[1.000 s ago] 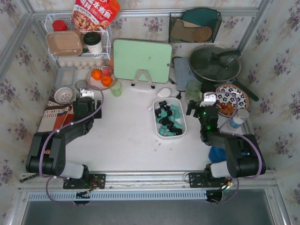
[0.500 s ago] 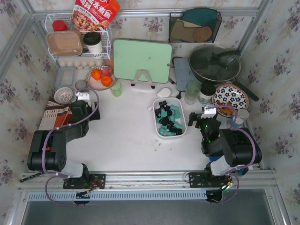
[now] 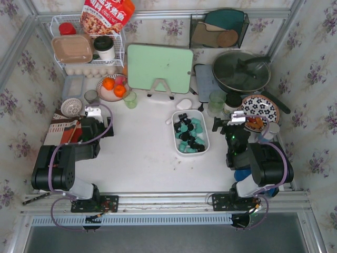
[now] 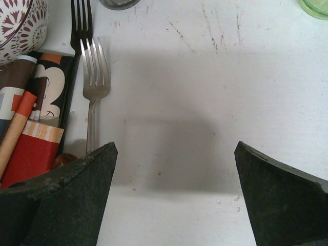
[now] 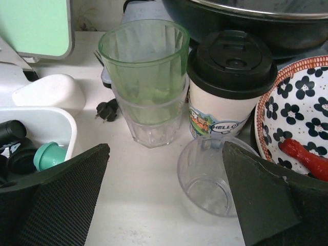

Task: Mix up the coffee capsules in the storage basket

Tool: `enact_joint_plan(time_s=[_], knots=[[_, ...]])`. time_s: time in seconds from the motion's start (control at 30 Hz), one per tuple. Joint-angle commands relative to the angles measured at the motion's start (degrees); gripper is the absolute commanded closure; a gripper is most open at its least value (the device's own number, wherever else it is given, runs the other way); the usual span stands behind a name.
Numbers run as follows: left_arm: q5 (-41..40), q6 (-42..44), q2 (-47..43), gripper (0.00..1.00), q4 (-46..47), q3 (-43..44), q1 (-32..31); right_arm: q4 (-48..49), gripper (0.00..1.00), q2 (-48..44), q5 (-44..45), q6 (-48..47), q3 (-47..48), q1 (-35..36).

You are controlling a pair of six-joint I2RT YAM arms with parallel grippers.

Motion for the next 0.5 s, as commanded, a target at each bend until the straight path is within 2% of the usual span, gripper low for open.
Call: enact_joint_plan(time_s=[0.0, 0.47], knots=[[0.65, -0.12, -0.45, 0.0, 2.64, 0.25, -0.02, 0.06, 0.0, -0.05, 2.22, 0.65, -0.46, -0.06], [0.65, -0.12, -0.41, 0.0, 2.9, 0.18, -0.06, -2.77, 0.0, 0.12, 4.71, 1.74, 0.89, -0.09]])
